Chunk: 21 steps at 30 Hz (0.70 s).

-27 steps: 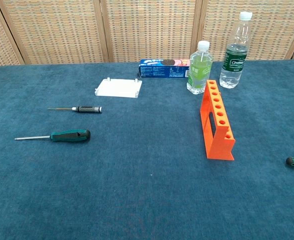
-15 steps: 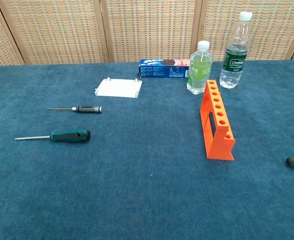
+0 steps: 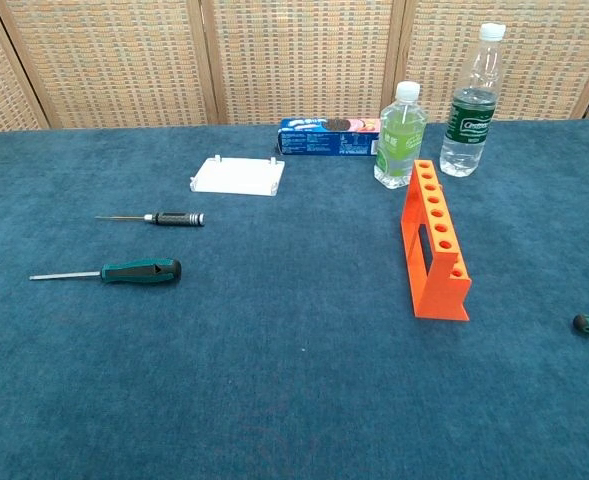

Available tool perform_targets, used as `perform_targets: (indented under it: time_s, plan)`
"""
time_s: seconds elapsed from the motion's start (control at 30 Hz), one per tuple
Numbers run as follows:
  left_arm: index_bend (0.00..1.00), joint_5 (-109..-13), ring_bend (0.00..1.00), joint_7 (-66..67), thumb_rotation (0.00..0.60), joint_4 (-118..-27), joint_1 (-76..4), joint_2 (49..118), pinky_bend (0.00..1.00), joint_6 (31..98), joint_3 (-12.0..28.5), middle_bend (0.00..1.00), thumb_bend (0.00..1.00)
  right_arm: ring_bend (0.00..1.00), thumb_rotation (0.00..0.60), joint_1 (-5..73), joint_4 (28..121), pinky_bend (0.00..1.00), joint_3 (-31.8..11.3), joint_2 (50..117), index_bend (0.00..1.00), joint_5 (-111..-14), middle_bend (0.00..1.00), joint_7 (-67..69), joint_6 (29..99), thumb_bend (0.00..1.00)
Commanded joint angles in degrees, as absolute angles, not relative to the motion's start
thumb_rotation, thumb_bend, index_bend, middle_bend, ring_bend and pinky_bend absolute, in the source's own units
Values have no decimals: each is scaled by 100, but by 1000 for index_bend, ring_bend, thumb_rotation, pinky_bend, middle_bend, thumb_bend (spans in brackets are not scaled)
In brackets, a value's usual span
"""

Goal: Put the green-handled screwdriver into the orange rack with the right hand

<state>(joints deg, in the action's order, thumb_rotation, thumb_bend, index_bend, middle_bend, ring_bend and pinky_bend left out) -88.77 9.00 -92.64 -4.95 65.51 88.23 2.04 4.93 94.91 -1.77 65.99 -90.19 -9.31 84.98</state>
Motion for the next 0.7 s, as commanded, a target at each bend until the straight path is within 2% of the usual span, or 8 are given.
perform_targets:
  time_s: [0.03, 0.43, 0.7]
  plan:
    - [0, -8891, 0, 930, 600, -9279, -494, 6552, 0, 8826, 197, 0, 0, 0, 600, 494, 9493, 0, -173, 6595, 42, -9020, 0, -922, 8491, 188]
    - [0, -8922, 0, 952, 600, -9307, -485, 6546, 0, 8837, 187, 0, 0, 0, 600, 615, 9585, 0, -121, 6645, 171, -9043, 0, -1002, 8239, 191]
    - [0, -8963, 0, 1036, 600, -9324, -491, 6570, 0, 8837, 174, 0, 0, 0, 600, 944, 9712, 0, -183, 6839, 300, -8856, 0, -1263, 7648, 195]
